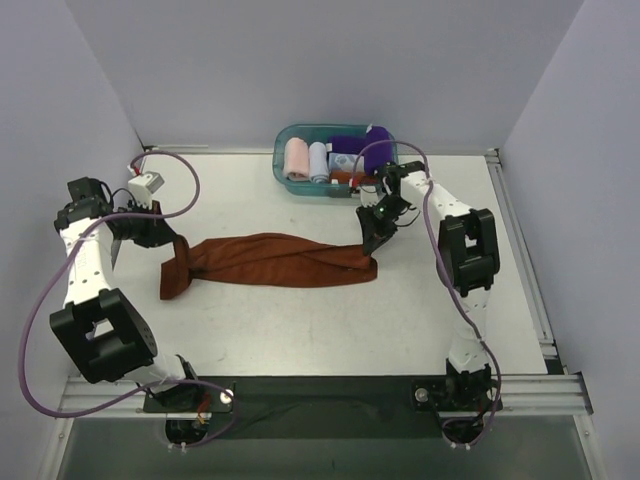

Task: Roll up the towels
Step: Flatten the towel

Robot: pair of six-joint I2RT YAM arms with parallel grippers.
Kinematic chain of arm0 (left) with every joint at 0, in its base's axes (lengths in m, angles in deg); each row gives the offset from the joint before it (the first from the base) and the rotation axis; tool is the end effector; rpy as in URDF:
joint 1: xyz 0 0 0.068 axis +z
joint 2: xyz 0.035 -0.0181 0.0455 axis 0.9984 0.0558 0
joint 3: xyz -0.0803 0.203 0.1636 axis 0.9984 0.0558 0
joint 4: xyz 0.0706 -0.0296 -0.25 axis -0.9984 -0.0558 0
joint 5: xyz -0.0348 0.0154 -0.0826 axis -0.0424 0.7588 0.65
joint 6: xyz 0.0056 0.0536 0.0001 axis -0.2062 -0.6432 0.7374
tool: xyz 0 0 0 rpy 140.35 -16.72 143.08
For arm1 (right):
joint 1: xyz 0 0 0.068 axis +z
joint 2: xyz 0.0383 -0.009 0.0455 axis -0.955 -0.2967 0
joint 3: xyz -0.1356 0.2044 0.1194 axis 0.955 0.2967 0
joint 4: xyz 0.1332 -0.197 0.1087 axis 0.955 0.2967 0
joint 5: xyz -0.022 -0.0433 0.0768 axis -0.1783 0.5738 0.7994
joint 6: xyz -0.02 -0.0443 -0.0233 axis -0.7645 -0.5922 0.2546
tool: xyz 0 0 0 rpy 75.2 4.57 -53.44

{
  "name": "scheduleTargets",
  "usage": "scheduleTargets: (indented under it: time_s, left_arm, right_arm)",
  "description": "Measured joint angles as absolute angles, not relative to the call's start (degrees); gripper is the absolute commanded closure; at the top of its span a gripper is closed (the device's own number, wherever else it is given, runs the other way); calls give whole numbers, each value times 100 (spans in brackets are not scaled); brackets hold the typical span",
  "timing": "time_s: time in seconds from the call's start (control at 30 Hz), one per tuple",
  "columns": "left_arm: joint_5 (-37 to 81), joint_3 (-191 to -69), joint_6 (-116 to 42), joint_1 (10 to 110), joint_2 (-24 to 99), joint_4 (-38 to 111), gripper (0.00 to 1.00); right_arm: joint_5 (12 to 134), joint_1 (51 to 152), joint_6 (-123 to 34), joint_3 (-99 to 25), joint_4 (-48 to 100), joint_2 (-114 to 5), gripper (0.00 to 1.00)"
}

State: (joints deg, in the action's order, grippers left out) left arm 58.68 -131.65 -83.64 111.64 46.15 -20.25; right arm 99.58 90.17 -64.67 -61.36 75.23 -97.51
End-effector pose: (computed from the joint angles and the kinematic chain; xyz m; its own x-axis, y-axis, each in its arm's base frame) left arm 0.2717 0.0983 0.2998 -0.6964 0.1229 -0.7070 0.4423 0.8493 -0.2881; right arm 0.4183 0.1525 0.1853 -0.8008 -0.4548 -0.3897 -0.5976 0.6503 0.4691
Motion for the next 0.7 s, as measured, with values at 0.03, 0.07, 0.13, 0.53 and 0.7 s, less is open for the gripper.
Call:
scheduleTargets:
  time_s: [0.03, 0.07, 0.13, 0.53, 0.7]
  left_arm:
    - [5863, -13248, -8329, 11164, 4681, -2028, 100]
    - [5857, -13340, -8298, 11164, 4751, -2025, 100]
    - [5855, -13532, -8239, 11164, 4904, -2017, 100]
    - [5835, -13609, -8119, 11164, 5066, -2010, 100]
    - [5824, -13611, -8119, 11149, 5109, -2012, 100]
  right_arm:
    - [9910, 9000, -6494, -6138, 7534, -9624, 93]
    - [9845, 8974, -6524, -6140, 7550, -9491, 89]
    - [9729, 8917, -6607, -6186, 7602, -9226, 100]
    - [9460, 8864, -6780, -6234, 7724, -9080, 98]
    - [9281, 8895, -6817, -5869, 7751, -9301, 79]
